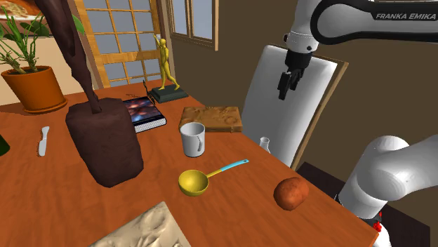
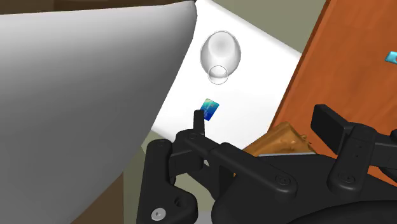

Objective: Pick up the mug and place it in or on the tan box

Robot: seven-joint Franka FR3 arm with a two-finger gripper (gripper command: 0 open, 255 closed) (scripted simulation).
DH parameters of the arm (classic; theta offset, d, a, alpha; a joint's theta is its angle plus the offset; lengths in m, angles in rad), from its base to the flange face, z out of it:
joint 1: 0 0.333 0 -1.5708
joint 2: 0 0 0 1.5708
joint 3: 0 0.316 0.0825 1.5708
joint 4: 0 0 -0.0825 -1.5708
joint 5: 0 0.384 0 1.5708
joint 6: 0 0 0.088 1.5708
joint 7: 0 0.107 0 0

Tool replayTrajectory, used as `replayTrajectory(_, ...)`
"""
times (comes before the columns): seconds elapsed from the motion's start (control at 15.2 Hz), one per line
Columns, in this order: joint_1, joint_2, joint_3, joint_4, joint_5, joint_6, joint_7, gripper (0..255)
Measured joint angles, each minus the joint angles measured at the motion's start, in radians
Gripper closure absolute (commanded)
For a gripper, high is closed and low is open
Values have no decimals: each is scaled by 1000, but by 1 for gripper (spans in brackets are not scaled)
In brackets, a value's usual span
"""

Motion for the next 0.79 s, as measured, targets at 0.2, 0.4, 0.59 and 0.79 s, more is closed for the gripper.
replayTrajectory(0.2, 8, 29, 12, 14, 14, 15, 11, 0)
replayTrajectory(0.4, 27, 93, 41, 26, 44, 64, 38, 0)
replayTrajectory(0.59, 46, 173, 74, 49, 74, 121, 68, 0)
replayTrajectory(0.79, 64, 248, 106, 73, 99, 175, 96, 0)
